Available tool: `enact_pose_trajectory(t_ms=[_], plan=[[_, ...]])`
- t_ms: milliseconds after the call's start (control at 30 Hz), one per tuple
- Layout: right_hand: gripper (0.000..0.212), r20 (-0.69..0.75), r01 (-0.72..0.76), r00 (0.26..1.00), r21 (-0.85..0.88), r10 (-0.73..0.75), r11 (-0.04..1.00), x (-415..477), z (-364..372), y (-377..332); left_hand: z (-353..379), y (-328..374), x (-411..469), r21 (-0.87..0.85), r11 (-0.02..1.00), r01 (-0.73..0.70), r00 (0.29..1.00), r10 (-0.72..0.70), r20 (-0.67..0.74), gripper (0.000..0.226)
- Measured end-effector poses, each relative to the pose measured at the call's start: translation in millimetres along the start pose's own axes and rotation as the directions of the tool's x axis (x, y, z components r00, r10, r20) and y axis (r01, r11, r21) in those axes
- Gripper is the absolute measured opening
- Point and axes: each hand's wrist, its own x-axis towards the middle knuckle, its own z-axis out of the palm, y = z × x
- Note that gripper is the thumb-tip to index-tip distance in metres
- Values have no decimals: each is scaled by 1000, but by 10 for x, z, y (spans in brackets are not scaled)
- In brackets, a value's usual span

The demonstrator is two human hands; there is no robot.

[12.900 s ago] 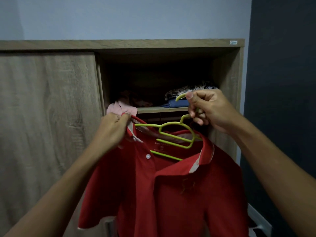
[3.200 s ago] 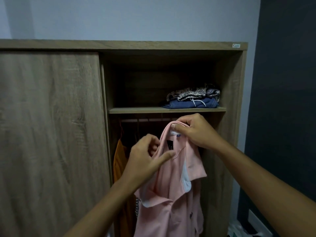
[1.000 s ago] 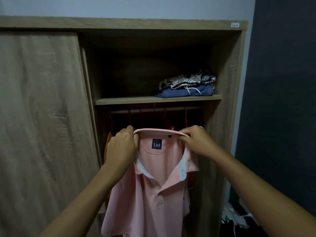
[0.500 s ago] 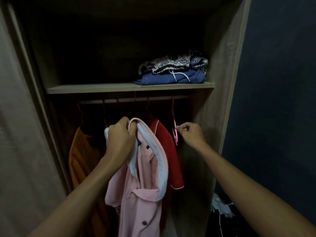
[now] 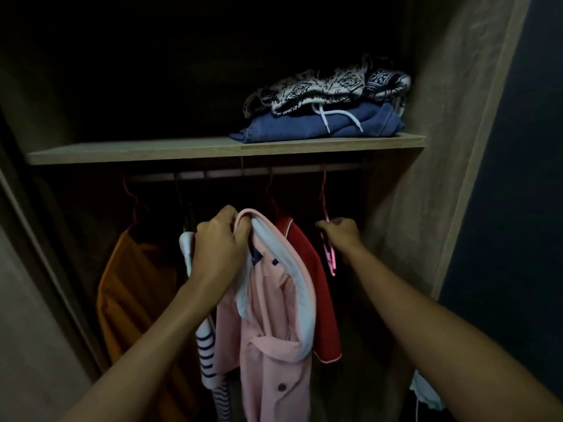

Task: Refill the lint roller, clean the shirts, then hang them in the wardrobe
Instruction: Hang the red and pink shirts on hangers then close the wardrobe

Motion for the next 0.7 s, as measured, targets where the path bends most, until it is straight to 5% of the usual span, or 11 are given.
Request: enact_pose_trajectory(t_ms=[400, 700], plan=[[15, -65, 122, 991, 130, -114, 984, -206, -58, -2, 35, 9, -45, 11, 1000, 19, 1000, -19, 19, 23], [12, -20, 165, 986, 121, -164, 979, -1521, -488, 40, -291, 141, -331, -49, 999, 23, 995, -18, 98, 25]])
